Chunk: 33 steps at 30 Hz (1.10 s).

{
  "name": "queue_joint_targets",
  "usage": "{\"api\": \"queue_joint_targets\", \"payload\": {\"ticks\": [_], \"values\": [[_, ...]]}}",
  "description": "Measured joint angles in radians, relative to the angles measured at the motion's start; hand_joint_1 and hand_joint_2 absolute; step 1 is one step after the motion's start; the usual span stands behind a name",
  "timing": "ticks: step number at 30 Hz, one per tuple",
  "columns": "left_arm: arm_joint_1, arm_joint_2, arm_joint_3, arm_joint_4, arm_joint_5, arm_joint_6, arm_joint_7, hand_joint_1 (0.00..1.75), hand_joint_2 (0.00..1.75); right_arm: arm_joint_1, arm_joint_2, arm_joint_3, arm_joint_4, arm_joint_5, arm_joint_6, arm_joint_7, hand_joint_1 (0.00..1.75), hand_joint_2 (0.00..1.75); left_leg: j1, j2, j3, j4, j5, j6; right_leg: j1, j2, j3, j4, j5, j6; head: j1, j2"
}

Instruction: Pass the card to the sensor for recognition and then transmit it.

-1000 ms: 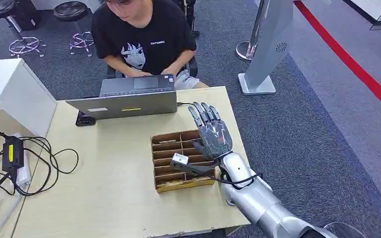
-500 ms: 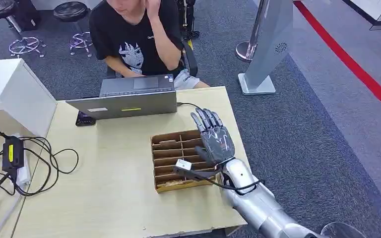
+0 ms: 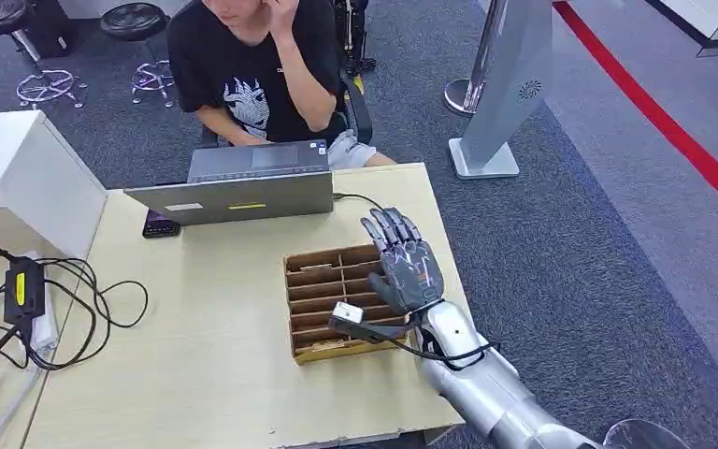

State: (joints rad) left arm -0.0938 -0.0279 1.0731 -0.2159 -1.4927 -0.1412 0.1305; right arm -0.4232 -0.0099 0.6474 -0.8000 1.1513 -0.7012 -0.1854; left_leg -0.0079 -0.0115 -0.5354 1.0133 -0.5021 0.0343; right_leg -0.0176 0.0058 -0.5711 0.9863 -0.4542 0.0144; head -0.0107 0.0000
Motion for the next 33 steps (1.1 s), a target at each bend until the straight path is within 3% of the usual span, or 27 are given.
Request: {"api": "queue_joint_targets", "payload": {"ticks": [27,28,29,30,31,33], "values": [[0.000,0.000,0.000,0.000,0.000,-0.002,0.000,0.00,1.75,-0.001,-0.005,-0.013,0.009,-0.040,0.000,-0.013,1.73,1.75,0.000,0.000,0.000,0.000,0.000,0.000,0.000,0.000,0.000,0.000,0.000,0.000,0.000,0.000],[0.000,0.000,0.000,0.000,0.000,-0.002,0.000,0.00,1.75,0.000,-0.005,-0.016,0.006,-0.037,0.000,-0.016,1.66,1.75,0.000,0.000,0.000,0.000,0.000,0.000,0.000,0.000,0.000,0.000,0.000,0.000,0.000,0.000],[0.000,0.000,0.000,0.000,-0.001,-0.002,0.000,0.00,1.75,0.002,-0.005,-0.021,0.001,-0.032,0.000,-0.020,1.31,1.75,0.000,0.000,0.000,0.000,0.000,0.000,0.000,0.000,0.000,0.000,0.000,0.000,0.000,0.000],[0.000,0.000,0.000,0.000,-0.001,-0.002,0.000,0.00,1.75,0.003,-0.005,-0.027,-0.006,-0.027,0.000,-0.025,0.24,1.75,0.000,0.000,0.000,0.000,0.000,0.000,0.000,0.000,0.000,0.000,0.000,0.000,0.000,0.000],[0.000,0.000,0.000,0.000,-0.001,-0.002,0.000,0.00,1.75,0.006,-0.005,-0.032,-0.014,-0.022,0.000,-0.026,0.03,1.75,0.000,0.000,0.000,0.000,0.000,0.000,0.000,0.000,0.000,0.000,0.000,0.000,0.000,0.000],[0.000,0.000,0.000,0.000,-0.002,-0.002,0.000,0.00,1.75,0.012,-0.005,-0.048,-0.035,-0.013,0.000,-0.031,0.00,1.75,0.000,0.000,0.000,0.000,0.000,0.000,0.000,0.000,0.000,0.000,0.000,0.000,0.000,0.000]]}}
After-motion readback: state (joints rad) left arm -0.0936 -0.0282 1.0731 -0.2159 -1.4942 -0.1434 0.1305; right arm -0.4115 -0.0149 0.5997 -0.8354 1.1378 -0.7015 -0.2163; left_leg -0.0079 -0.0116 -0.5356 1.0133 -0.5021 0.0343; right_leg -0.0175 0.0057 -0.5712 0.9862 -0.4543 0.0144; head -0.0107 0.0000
